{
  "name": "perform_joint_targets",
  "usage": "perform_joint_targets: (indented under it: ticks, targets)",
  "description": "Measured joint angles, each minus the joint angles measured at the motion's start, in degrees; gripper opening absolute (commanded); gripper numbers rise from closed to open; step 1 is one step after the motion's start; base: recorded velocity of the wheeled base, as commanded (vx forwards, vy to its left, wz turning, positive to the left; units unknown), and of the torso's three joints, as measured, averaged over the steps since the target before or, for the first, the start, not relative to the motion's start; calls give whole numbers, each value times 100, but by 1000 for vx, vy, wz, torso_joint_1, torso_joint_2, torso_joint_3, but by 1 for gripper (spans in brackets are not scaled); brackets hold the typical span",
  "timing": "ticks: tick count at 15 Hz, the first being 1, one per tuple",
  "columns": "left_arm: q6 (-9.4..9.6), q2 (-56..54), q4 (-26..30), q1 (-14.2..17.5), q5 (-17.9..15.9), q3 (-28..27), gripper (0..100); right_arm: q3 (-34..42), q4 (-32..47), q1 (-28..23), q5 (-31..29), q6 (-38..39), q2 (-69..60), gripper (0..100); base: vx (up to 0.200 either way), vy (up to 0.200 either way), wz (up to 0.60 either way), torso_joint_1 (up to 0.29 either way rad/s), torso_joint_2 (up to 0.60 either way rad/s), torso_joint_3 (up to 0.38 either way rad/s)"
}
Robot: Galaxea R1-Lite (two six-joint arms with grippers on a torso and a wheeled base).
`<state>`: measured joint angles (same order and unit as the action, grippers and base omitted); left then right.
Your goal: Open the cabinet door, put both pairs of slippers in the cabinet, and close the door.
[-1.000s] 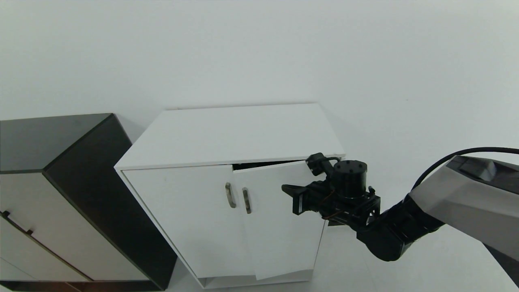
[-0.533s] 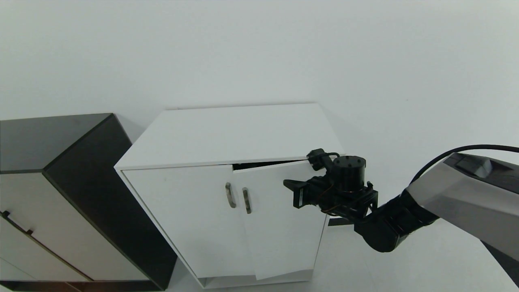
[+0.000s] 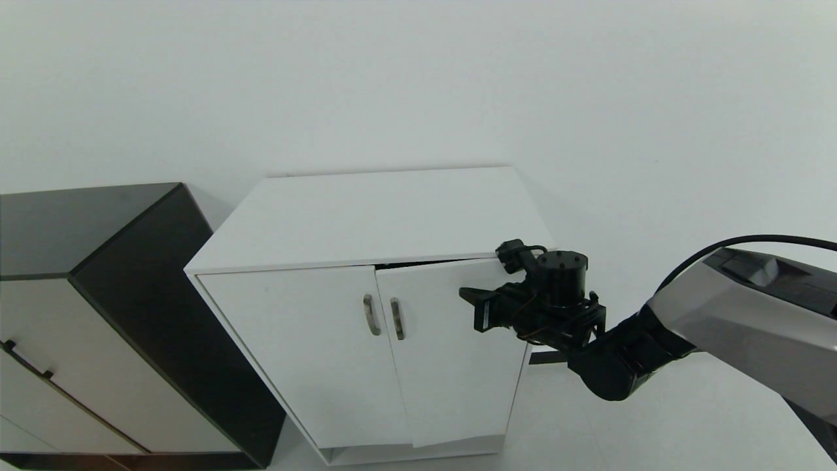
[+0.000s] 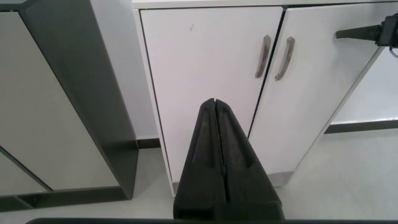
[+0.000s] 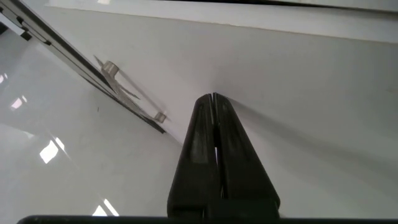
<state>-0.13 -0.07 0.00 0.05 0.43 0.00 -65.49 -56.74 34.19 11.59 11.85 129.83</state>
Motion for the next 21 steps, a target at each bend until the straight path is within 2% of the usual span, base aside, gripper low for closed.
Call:
perform_joint_targets:
  ticks: [14,21]
  targets:
    - [-2,0,0,2,0,0,0,-66,-6,-151,-2,134,33,0,0,0,0,0,0,0]
    - [-2,0,0,-2,0,0,0,877,-38,-79,0,119,-572,0,0,0,0,0,0,0]
